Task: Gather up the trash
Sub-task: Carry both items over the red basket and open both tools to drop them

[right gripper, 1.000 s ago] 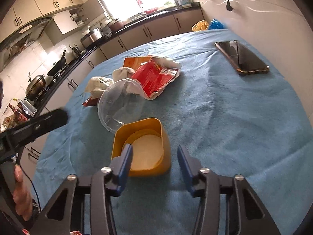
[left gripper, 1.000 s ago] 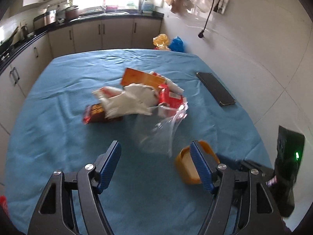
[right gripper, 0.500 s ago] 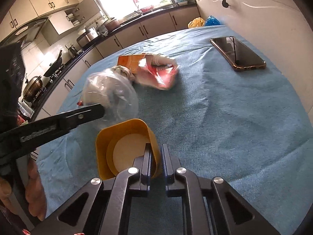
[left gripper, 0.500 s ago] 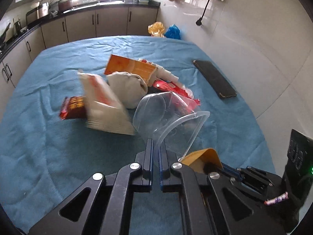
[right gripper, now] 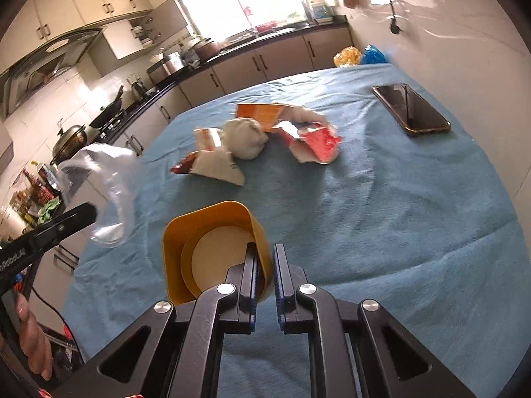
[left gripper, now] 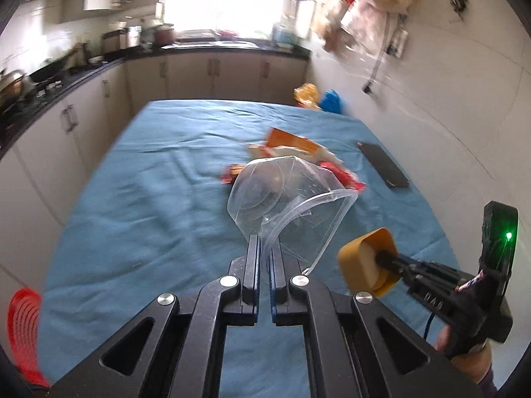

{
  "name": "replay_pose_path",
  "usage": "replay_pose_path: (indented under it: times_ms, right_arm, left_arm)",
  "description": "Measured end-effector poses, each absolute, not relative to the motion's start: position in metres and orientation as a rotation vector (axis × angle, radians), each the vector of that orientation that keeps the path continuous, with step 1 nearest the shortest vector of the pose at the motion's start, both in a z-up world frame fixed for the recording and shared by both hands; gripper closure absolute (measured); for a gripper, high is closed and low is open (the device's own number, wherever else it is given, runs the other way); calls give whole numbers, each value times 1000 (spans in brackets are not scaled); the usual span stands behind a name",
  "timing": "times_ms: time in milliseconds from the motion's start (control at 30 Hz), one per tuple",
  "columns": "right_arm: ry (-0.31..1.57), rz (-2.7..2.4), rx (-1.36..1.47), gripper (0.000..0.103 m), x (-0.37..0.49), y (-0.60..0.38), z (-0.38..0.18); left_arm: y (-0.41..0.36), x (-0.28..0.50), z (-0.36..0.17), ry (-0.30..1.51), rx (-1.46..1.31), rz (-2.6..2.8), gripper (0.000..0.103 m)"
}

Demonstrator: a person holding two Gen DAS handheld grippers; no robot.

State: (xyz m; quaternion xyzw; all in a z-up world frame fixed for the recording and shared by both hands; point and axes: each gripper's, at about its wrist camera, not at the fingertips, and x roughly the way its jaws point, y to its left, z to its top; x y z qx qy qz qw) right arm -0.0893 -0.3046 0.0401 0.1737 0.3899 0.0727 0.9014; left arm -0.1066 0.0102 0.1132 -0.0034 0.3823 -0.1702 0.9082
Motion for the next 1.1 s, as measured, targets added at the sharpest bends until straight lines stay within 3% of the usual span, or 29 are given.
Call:
replay_pose_path:
  times_ms: [333,667,1100]
  right_arm:
    - [803,300,271,93,-95,-221,58]
    - [856,526,163,93,-72,-86,60]
    - [930,793,10,93,-43,108,46]
  left_arm:
    - [153,-153,112,775,-168,-115,99]
    - [303,-188,70,821,-313,210,99]
    - [399,-204,12,901,-423,374,99]
